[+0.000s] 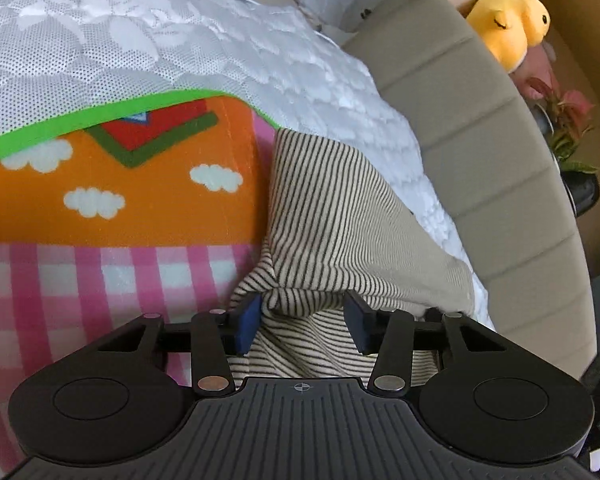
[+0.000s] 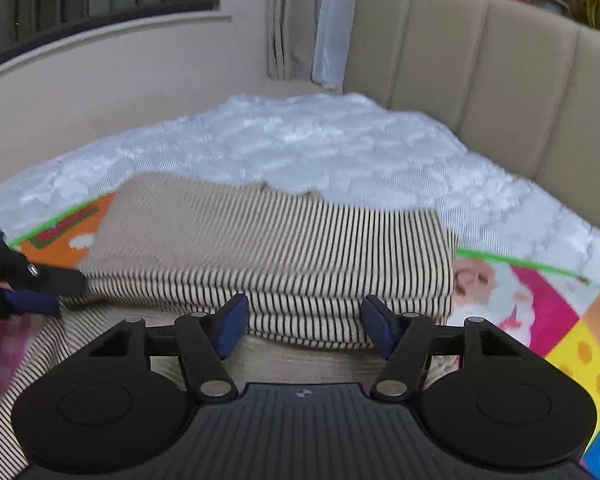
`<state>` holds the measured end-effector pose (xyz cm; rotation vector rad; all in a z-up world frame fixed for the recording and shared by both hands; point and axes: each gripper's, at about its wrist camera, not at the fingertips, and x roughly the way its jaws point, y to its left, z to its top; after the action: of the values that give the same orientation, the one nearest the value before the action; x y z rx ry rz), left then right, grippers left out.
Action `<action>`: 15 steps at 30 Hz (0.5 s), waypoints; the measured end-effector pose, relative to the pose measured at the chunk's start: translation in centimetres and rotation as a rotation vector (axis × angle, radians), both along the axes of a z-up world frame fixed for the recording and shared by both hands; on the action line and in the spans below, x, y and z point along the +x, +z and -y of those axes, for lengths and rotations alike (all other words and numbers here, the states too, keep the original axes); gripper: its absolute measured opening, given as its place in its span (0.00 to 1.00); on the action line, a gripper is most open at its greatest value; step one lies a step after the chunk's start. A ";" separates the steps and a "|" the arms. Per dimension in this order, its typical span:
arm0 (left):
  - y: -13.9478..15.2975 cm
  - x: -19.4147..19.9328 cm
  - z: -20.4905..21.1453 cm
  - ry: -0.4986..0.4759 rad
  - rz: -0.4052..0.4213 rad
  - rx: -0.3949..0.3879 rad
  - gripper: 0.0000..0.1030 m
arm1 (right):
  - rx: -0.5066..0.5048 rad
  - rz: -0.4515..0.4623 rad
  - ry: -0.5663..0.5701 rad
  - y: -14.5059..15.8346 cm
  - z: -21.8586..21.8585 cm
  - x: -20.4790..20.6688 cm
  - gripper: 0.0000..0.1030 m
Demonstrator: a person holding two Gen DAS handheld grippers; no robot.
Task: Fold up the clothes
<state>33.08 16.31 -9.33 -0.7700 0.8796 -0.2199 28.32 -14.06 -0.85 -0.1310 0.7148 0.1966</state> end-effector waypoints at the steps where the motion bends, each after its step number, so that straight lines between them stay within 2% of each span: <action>1: 0.2 -0.1 0.2 -0.004 -0.003 0.005 0.53 | -0.005 -0.012 -0.006 -0.2 0.3 -0.2 0.61; 2: 0.5 -0.1 0.3 -0.008 -0.005 0.010 0.55 | -0.009 -0.023 -0.012 -0.4 0.6 -0.4 0.61; 3: 0.8 -0.4 0.2 -0.013 -0.003 0.019 0.63 | -0.014 -0.035 -0.019 -0.6 1.0 -0.6 0.61; 4: 1.4 -0.7 0.2 -0.013 0.003 0.041 0.78 | -0.018 -0.047 -0.025 -0.8 1.3 -0.8 0.61; 5: 2.1 -1.0 0.3 -0.010 0.012 0.082 0.84 | -0.023 -0.059 -0.031 -0.9 1.6 -1.0 0.61; 8: 4.3 -2.1 0.8 -0.021 0.058 0.197 0.87 | -0.036 -0.093 -0.050 -1.5 2.5 -1.5 0.62; 10: 5.3 -3.1 1.0 -0.024 0.103 0.206 0.90 | -0.029 -0.101 -0.063 -1.5 3.4 -1.8 0.67; 15: 6.0 -3.7 2.1 -0.029 0.198 0.170 0.97 | -0.038 -0.104 -0.056 -1.4 4.3 -2.6 0.67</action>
<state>29.37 14.21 -3.38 -0.5668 0.7118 -0.2390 25.75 -18.34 -2.24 -0.1372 0.8251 0.1375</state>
